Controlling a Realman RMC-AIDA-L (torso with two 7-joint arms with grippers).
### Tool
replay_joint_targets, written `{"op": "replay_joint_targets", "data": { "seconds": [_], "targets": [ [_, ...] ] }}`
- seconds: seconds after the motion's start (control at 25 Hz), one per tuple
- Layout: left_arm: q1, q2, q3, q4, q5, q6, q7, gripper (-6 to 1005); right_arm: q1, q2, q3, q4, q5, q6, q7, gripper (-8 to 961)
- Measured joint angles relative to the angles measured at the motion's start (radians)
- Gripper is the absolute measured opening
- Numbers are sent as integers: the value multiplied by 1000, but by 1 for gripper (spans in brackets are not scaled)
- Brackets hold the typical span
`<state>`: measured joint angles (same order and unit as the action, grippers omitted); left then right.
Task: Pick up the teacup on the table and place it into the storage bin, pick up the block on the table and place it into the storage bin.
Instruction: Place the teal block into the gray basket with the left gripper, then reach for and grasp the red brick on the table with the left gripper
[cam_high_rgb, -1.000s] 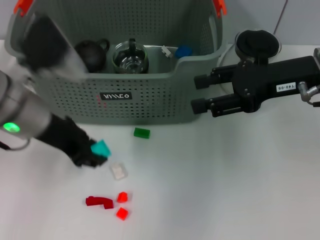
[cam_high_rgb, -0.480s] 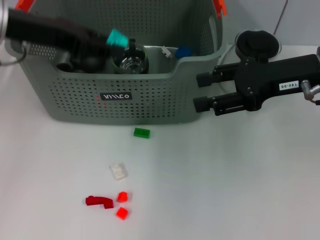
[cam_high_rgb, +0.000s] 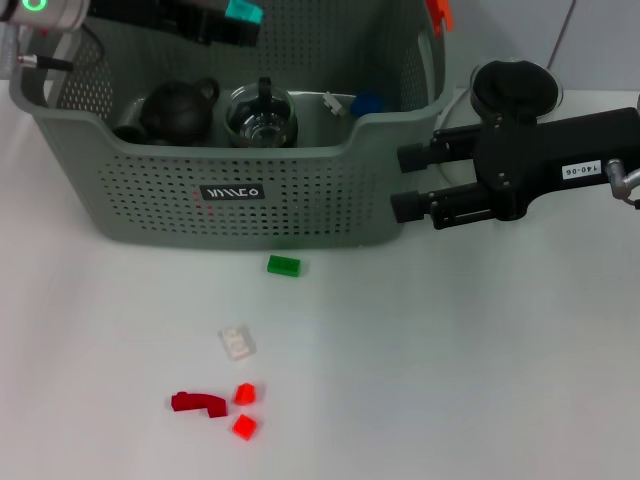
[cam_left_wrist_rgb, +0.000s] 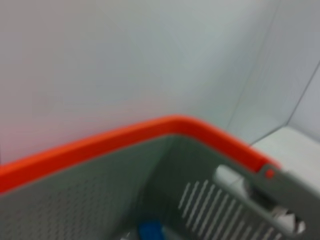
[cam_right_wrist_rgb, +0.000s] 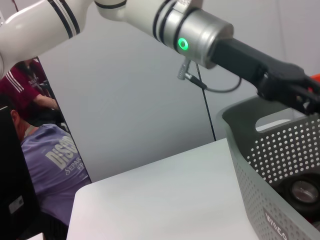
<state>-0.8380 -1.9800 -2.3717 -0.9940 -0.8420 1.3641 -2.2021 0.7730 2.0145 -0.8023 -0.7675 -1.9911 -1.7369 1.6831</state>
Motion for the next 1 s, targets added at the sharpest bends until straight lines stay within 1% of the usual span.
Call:
{"op": "replay_joint_targets", "data": {
  "seconds": [0.08, 0.2, 0.44, 0.52, 0.6, 0.68, 0.72, 0.76, 0.8, 0.84, 0.92, 1.0],
  "targets": [
    [0, -6, 16, 8, 18, -37, -14, 563, 0, -1, 0, 0, 0, 1, 2, 777],
    [5, -12, 21, 6, 22, -57, -20, 574, 1, -2, 0, 0, 0, 1, 3, 778],
    [9, -8, 16, -14, 22, -43, -25, 598, 5, -2, 0, 1, 0, 1, 3, 778],
    [21, -8, 16, -41, 22, -30, -30, 674, 6, -2, 0, 1, 0, 0, 4, 778],
    [45, -11, 18, -110, 18, 21, -30, 750, 6, -2, 1, 1, 0, 0, 3, 777],
    [73, -23, 19, -201, 14, 104, -31, 826, 6, -2, 2, 1, 2, 1, 3, 777],
    [96, -36, 21, -276, 13, 186, -31, 846, 6, -1, 3, 1, 2, 0, 3, 777],
    [102, -39, 22, -294, 14, 200, -30, 867, 6, 0, 3, 1, 2, 0, 3, 777],
    [122, -50, 27, -359, 14, 271, -27, 887, 6, 0, 3, 1, 4, 0, 3, 777],
    [136, -58, 31, -402, 15, 312, -23, 908, 4, 0, 3, 1, 7, 0, 2, 776],
    [184, -85, 50, -516, 18, 421, 2, 949, 2, 2, 7, 1, 14, 1, -1, 776],
    [231, -111, 71, -605, 27, 496, 44, 949, 0, 4, 15, 2, 16, 2, -4, 776]
  ]
}}
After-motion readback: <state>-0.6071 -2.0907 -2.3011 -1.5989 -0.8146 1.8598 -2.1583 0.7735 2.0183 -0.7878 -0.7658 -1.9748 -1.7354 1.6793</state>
